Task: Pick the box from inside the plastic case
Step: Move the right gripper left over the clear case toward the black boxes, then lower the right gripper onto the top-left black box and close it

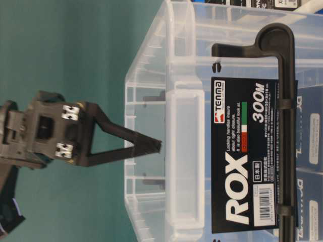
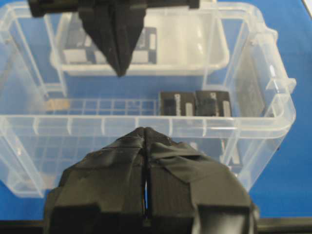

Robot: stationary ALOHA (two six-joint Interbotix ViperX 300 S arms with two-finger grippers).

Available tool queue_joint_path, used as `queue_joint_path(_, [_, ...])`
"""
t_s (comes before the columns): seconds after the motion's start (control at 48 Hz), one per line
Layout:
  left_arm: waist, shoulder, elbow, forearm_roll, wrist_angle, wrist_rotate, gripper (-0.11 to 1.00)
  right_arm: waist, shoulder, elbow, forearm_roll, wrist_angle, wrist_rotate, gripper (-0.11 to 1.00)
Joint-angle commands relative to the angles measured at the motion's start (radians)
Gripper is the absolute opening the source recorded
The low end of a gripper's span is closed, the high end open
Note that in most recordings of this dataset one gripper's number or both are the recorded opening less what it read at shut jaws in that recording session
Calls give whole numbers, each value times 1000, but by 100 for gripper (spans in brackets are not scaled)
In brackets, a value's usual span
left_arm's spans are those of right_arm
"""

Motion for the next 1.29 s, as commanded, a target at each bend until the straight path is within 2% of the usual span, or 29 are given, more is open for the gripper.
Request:
queue_joint_path(0.0, [3,5,-25,3,-5,-3,-6,6,6,-3,5,-35,-12,6])
queue_joint_path(0.188, [3,5,-26,3,-5,-3,-6,9,9,38,26,-133,-54,14])
queue_joint_path(0.312, [3,5,-26,3,-5,-11,-6,8,9,74,74,-156,-81,26])
queue_joint_path(0.396, [3,5,-26,3,-5,-20,-6,5,9,98,91,-164,-89,44])
queue_joint_path(0.562, [2,5,-26,3,-5,-25,-6,5,9,127,92,-250,-97,91])
queue_joint_path(0.625, [3,5,-26,3,-5,-25,-6,5,9,137,92,-291,-101,99])
queue_joint_path(0.917, [3,5,-26,3,-5,-26,-6,8,54,135,103,-345,-97,99])
queue_joint_path(1.125, [2,-2,-26,3,-8,-26,-6,15,83,129,138,-390,-97,99])
queue_joint_path(1.271, [2,-8,-28,3,-8,-26,-6,18,92,130,138,-391,-97,99])
